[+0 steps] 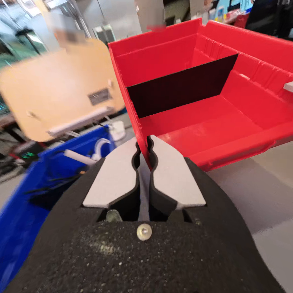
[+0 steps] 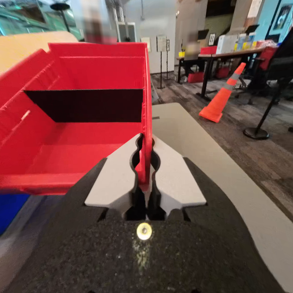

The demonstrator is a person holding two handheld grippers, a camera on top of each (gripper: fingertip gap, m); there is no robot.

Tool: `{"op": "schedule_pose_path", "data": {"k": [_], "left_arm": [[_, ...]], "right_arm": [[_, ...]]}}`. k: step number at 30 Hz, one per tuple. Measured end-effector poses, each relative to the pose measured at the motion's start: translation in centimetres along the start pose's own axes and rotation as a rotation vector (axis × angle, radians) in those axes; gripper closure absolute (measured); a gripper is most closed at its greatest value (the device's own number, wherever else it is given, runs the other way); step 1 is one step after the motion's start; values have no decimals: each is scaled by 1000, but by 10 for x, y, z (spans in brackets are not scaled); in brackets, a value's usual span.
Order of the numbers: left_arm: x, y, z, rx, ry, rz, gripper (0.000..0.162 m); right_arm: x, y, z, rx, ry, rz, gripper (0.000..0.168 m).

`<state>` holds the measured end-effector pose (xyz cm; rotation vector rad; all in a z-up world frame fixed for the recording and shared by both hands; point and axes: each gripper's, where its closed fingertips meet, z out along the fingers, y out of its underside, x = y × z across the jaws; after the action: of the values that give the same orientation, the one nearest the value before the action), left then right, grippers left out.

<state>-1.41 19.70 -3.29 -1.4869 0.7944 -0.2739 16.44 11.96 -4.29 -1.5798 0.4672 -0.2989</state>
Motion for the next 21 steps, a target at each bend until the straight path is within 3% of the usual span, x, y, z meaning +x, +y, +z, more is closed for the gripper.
{"op": "schedule_pose_path", "data": {"k": [4, 9, 14, 18, 21], "left_arm": [[47, 31, 28, -130, 89, -88, 156], [60, 64, 32, -219, 92, -161, 155], [55, 74, 30, -241, 51, -206, 156], [60, 76, 24, -278, 143, -154, 153], [58, 72, -3, -273, 224, -63, 147]], "right_arm": [[44, 31, 10, -180, 50, -68, 165], [51, 67, 20, -357, -10, -196, 163], [44, 79, 25, -386, -54, -159, 163], [46, 80, 24, -381, -7, -182, 161], [46, 80, 25, -370, -5, -175, 161]]}}
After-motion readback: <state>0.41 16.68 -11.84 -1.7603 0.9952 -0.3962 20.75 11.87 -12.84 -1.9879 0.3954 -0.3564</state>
